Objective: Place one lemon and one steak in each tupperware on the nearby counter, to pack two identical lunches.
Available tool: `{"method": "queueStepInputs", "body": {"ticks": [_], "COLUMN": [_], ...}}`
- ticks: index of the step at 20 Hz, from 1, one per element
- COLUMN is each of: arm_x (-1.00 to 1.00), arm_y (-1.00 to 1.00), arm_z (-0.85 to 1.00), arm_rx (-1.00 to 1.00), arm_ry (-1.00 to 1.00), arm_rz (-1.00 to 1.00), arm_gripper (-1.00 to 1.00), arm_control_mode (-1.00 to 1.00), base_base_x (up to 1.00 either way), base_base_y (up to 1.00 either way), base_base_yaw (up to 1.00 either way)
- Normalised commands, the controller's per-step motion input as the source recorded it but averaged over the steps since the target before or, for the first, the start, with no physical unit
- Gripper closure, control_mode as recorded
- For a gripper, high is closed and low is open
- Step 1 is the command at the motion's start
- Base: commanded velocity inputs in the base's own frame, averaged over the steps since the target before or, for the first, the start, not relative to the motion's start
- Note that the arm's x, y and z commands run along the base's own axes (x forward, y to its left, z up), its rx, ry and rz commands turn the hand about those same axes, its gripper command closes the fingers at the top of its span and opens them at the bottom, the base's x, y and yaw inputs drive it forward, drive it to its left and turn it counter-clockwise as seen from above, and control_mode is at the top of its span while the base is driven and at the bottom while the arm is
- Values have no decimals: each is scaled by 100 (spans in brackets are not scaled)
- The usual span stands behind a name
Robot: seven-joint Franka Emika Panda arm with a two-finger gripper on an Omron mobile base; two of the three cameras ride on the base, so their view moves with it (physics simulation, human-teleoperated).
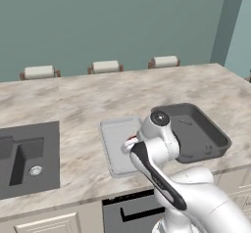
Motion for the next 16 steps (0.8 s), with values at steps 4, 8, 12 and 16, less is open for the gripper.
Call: {"method": "queueStepInputs", "body": {"ticks": [4, 8, 12, 16], "arm_x": [7, 20, 38, 60], "arm_y": [-45, -26, -4, 0], "arm_z": [-37, -56, -69, -54], "arm_rx": [0, 0, 0, 0], "arm_ry": [0, 0, -1, -12], "arm_rz": [7, 6, 5, 5], "arm_gripper": [100, 100, 100, 100], "arm_control_mode": [-100, -100, -100, -100], "base_base_x": [0, 0, 0, 0], "base_base_y": [0, 0, 0, 0], "base_base_yaw": [0, 0, 0, 0]}}
